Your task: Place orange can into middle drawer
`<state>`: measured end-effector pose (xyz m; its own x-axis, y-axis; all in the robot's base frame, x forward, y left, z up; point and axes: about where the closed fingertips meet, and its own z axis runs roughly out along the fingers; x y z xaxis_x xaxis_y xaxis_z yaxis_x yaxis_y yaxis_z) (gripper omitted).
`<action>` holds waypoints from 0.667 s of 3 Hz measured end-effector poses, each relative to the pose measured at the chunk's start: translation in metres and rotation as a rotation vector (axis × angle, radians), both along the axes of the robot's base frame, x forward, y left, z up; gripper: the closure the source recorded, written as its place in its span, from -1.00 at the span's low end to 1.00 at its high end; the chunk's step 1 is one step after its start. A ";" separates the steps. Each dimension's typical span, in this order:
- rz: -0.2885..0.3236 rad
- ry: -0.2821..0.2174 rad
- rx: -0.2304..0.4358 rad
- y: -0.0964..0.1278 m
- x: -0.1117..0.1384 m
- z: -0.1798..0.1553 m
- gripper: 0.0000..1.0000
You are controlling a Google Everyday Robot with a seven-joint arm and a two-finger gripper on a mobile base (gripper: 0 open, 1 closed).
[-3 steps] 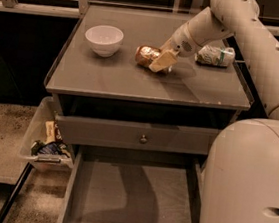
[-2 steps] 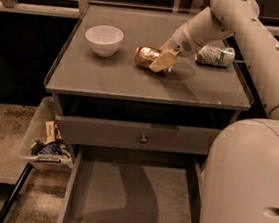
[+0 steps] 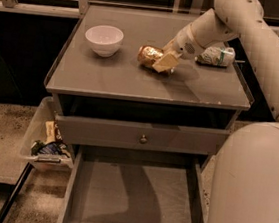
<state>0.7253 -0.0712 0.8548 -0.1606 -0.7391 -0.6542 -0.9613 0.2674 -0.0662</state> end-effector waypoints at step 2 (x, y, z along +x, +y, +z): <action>0.061 -0.046 0.040 -0.036 -0.076 0.021 1.00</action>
Offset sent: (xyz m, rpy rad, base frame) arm -0.1330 -0.0720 0.0338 0.0474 -0.0930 0.0775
